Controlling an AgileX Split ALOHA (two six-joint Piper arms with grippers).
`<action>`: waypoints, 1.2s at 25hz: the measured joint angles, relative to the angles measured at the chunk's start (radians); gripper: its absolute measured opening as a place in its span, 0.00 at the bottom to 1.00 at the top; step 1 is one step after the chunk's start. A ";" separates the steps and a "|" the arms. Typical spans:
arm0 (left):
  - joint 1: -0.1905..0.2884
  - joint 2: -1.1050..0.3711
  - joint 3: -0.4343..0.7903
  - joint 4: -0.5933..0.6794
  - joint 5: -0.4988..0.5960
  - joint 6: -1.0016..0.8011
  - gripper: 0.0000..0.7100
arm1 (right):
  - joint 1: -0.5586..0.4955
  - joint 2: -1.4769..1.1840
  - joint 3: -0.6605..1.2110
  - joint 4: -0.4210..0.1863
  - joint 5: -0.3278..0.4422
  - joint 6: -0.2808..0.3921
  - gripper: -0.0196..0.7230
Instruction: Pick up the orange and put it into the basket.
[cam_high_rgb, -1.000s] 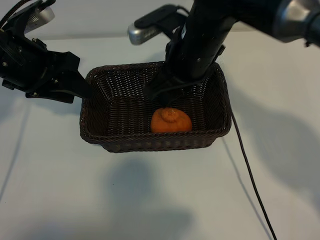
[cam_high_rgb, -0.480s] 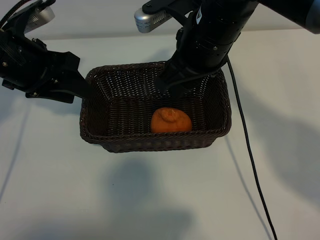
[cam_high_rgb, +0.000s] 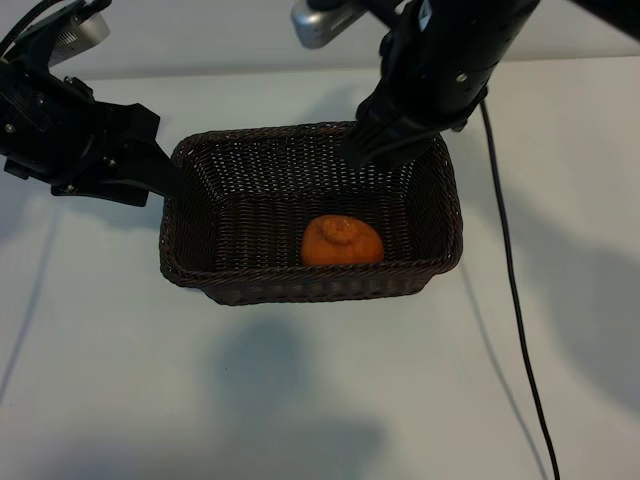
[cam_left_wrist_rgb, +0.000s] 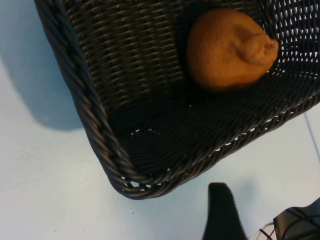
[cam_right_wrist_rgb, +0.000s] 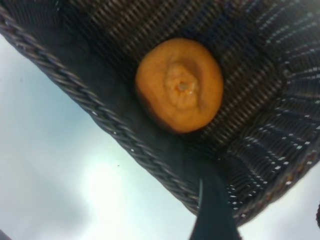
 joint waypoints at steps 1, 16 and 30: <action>0.000 0.000 0.000 0.000 0.000 0.000 0.69 | -0.006 -0.011 0.004 -0.001 0.000 0.003 0.66; 0.000 0.000 0.000 0.000 -0.001 0.004 0.69 | -0.348 -0.211 0.379 -0.023 -0.001 0.033 0.66; 0.000 0.000 0.000 0.000 -0.001 0.004 0.69 | -0.409 -0.223 0.409 0.024 -0.001 0.057 0.65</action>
